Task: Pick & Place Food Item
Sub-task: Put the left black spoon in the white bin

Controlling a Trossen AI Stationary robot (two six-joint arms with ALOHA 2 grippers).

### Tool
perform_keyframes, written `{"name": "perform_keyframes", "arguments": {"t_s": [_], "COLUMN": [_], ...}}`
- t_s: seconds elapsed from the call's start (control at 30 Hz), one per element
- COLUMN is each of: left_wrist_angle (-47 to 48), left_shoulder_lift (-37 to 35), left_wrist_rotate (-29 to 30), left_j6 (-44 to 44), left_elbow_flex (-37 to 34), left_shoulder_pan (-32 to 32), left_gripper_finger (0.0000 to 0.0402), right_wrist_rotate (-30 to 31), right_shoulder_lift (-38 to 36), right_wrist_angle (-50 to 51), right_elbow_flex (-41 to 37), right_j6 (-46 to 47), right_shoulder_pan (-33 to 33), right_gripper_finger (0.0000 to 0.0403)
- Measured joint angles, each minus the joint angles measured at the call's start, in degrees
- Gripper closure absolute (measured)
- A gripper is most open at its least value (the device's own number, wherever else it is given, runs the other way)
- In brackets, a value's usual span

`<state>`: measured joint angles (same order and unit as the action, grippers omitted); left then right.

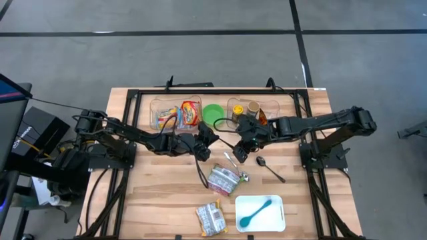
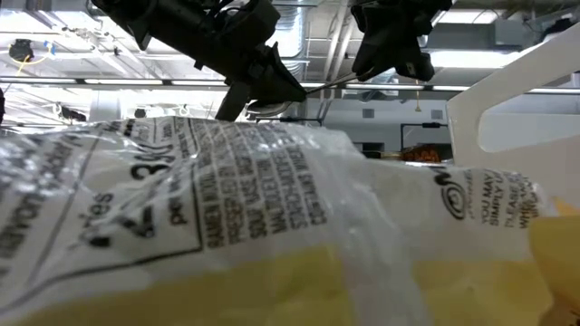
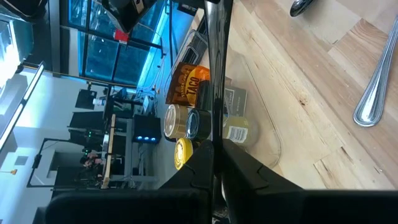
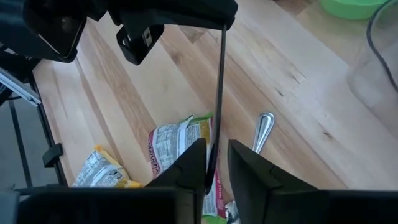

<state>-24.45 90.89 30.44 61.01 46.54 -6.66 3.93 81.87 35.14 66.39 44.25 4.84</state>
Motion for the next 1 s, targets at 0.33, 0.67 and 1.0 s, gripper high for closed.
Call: {"name": "perform_keyframes", "arguments": {"t_s": [0.33,0.67,1.0], "left_wrist_angle": [0.05,0.02,-0.12], "left_shoulder_lift": [0.0,0.0,-0.33], "left_wrist_rotate": [0.13,0.02,-0.25], "left_j6": [0.0,-0.02,0.0], "left_elbow_flex": [-0.04,-0.04,-0.04], "left_shoulder_pan": [-0.02,-0.02,-0.02], "left_gripper_finger": [0.0391,0.0391,0.0313], "right_wrist_rotate": [-2.41,-2.47,-2.65], "right_shoulder_lift": [-0.02,-0.02,-0.07], "right_wrist_angle": [0.39,0.94,0.65], "right_elbow_flex": [-0.03,-0.04,-0.04], "right_j6": [2.79,3.29,-0.67], "right_shoulder_pan": [-0.04,-0.2,-0.39], "right_gripper_finger": [0.0394,0.0396,0.04]}}
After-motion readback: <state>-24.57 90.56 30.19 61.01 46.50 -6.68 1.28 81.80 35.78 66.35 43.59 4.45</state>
